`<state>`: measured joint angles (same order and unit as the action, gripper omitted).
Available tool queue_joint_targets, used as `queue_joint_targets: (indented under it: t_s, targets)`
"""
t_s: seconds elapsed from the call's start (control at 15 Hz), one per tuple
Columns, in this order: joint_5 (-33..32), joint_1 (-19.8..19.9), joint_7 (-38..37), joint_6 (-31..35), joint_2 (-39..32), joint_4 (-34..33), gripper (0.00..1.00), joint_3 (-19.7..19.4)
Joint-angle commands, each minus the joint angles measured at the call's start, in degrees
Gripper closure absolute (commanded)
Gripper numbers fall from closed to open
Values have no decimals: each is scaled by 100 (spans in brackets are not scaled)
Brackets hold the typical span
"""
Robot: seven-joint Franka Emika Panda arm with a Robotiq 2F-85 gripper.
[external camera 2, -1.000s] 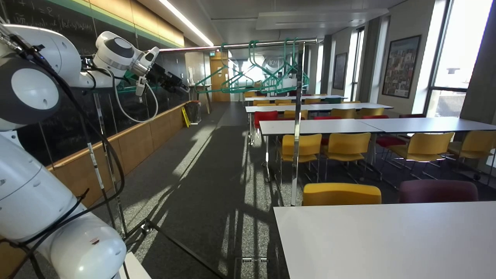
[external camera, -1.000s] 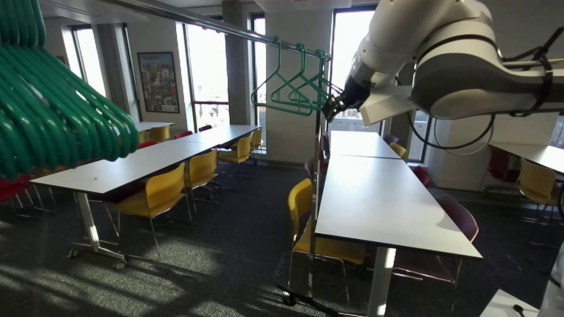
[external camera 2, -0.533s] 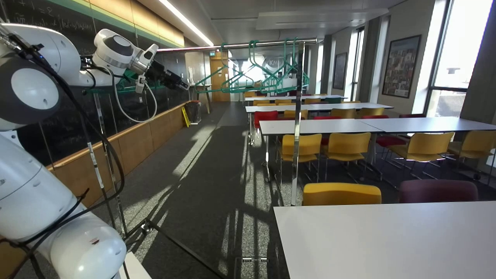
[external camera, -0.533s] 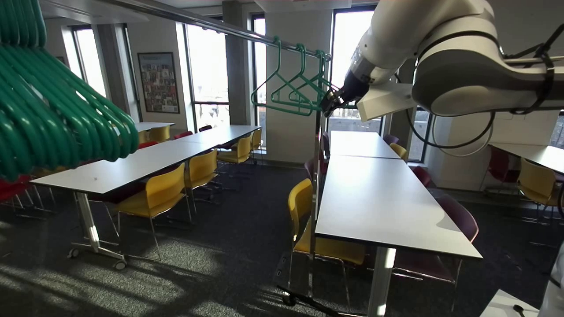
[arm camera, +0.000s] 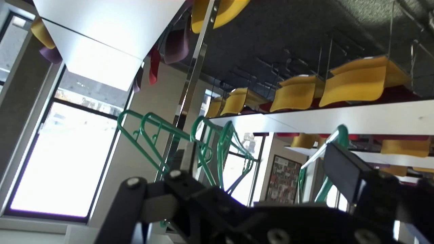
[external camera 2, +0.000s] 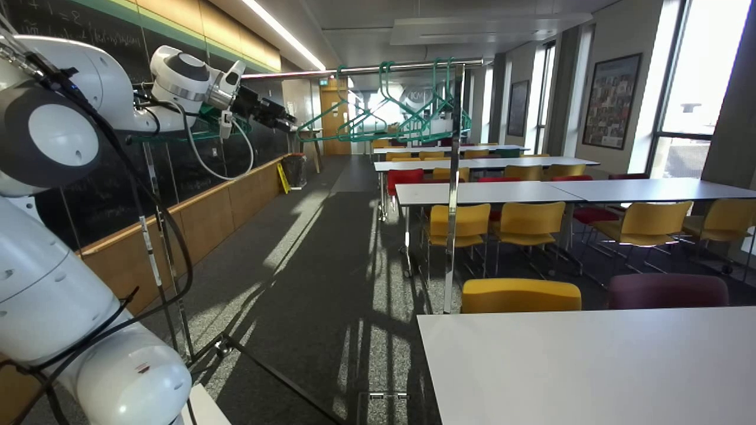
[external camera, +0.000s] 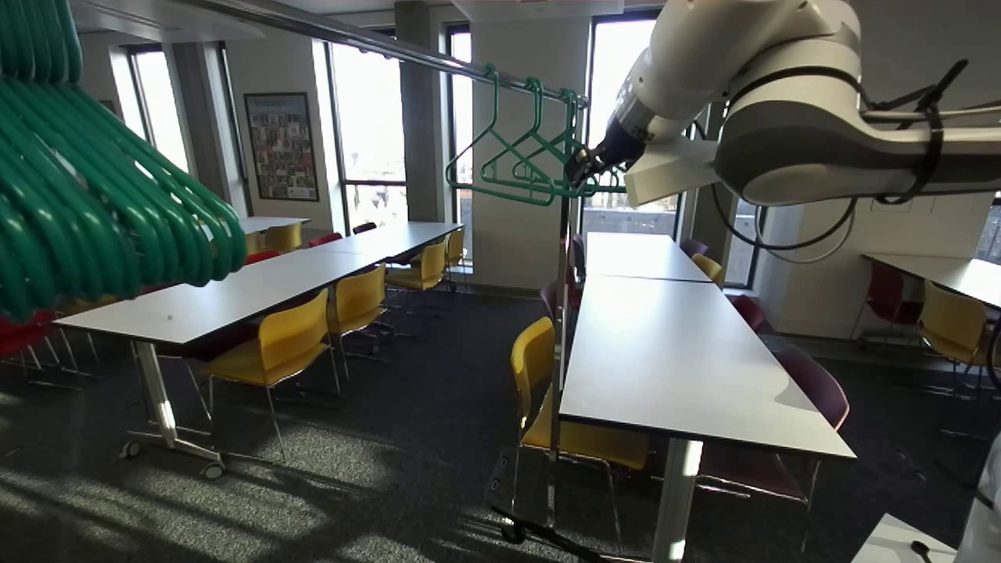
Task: Put the coat hanger on the table
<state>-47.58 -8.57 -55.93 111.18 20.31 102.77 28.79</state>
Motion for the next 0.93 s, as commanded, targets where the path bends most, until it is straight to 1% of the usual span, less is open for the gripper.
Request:
queue_joint_targets:
  t_s: [0.0, 0.2, 0.47, 0.67, 0.87]
  targets:
    - [-650, 65, -441, 354, -355, -426, 0, -87]
    - [-350, -82, -872, 632, -620, -615, 0, -256]
    - [-33, -203, -1262, 860, -906, -819, 0, -334]
    - [36, -280, -1374, 914, -1051, -972, 0, -364]
    - [-36, -335, -1375, 867, -1124, -1087, 0, -350]
